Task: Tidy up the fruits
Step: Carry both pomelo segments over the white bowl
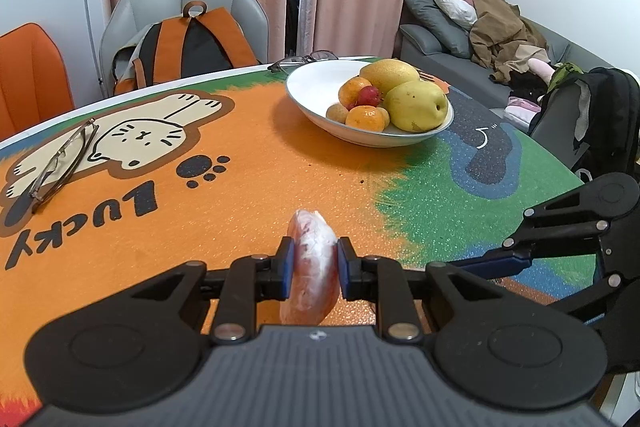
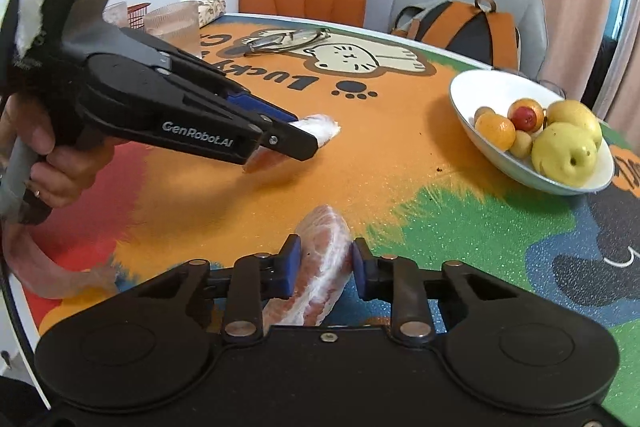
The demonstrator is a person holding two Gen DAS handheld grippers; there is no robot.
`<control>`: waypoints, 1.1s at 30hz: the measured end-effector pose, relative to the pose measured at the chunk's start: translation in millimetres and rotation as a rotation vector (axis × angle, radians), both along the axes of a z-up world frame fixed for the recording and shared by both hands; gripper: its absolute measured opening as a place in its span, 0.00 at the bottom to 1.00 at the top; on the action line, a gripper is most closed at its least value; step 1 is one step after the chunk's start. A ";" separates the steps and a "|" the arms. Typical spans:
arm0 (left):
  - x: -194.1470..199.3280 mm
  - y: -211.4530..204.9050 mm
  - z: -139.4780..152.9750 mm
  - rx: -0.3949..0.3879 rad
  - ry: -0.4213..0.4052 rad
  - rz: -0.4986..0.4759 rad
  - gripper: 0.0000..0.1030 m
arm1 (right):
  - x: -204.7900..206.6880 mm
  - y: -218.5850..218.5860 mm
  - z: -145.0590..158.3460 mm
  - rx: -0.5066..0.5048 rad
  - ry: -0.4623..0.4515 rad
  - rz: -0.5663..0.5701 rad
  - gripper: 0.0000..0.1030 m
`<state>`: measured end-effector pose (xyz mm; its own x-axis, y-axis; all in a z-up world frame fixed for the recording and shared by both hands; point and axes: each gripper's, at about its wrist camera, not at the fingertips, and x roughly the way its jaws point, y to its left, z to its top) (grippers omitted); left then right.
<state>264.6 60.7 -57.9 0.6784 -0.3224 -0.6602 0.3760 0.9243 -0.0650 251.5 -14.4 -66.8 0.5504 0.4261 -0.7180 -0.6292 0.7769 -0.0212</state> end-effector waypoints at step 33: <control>37.2 -37.9 13.0 -0.028 -0.026 -0.043 0.20 | 50.3 -71.5 25.5 0.074 -0.025 -0.161 0.21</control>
